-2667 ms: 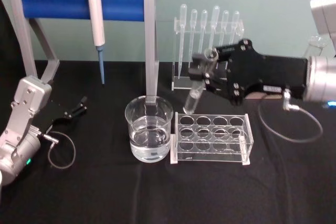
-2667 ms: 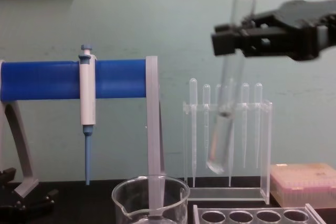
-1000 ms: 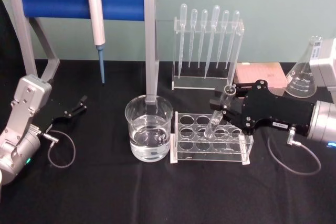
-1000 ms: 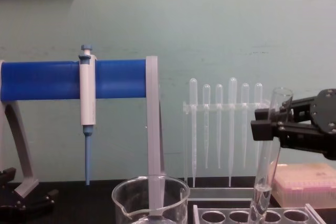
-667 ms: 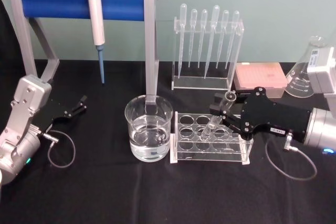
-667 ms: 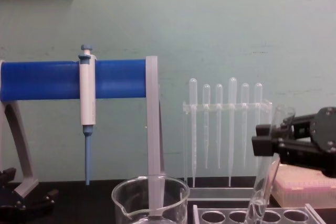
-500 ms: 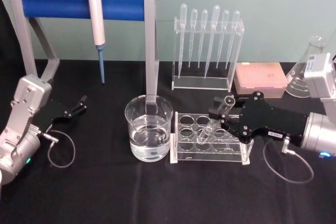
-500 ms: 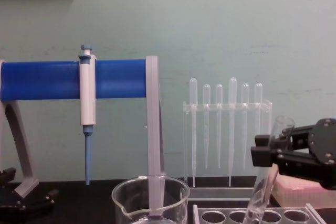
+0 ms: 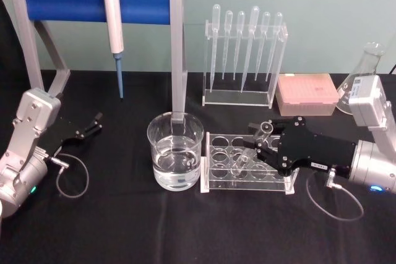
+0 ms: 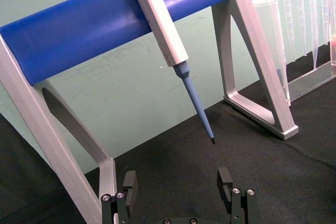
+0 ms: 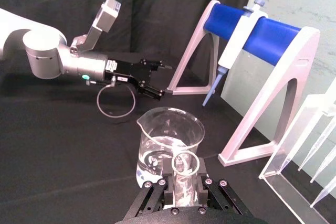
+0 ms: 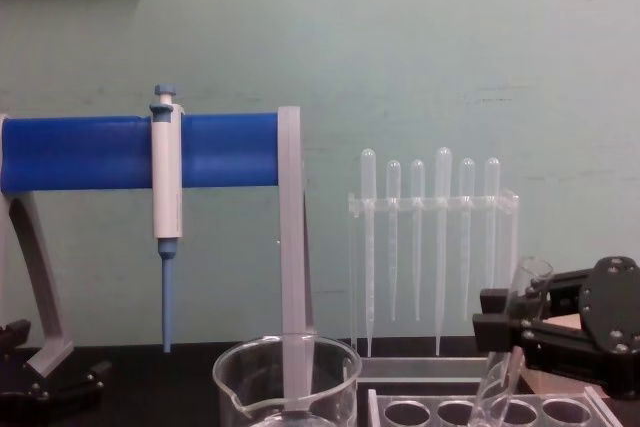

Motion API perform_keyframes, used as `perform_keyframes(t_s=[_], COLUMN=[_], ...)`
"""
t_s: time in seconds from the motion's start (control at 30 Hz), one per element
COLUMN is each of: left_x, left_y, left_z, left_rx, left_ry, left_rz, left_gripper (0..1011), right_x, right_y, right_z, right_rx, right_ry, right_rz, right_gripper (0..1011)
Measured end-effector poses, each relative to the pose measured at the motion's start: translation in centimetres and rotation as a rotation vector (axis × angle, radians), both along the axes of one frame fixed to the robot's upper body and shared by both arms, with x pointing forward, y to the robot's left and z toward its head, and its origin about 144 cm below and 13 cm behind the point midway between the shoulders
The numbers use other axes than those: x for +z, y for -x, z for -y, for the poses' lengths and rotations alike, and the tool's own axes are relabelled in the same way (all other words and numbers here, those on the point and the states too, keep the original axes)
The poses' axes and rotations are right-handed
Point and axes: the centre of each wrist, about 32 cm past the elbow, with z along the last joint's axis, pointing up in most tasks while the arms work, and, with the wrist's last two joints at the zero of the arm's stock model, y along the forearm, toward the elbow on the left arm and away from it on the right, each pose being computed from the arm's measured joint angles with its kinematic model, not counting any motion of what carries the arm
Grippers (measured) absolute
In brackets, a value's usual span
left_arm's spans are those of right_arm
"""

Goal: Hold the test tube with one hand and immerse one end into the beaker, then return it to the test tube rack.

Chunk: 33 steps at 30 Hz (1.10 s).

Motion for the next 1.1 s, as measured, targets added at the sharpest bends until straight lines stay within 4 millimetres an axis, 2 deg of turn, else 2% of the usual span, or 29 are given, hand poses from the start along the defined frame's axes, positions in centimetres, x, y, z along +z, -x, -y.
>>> perform_keyframes(t_s=[0.8,1.1], left_x=[0.0,0.0], left_y=[0.0,0.0], left_z=[0.0,0.0], left_rx=[0.0,0.0], left_ry=[0.0,0.0], left_rz=[0.0,0.0], left_gripper=[1000,1000], right_x=[-1.03,-0.99], right_y=[-0.1,-0.07], right_z=[-0.01,-0.01], right_rx=[-0.023,-0.025], right_ry=[0.03,0.028], right_rz=[0.009,0.009], right_gripper=[243,510])
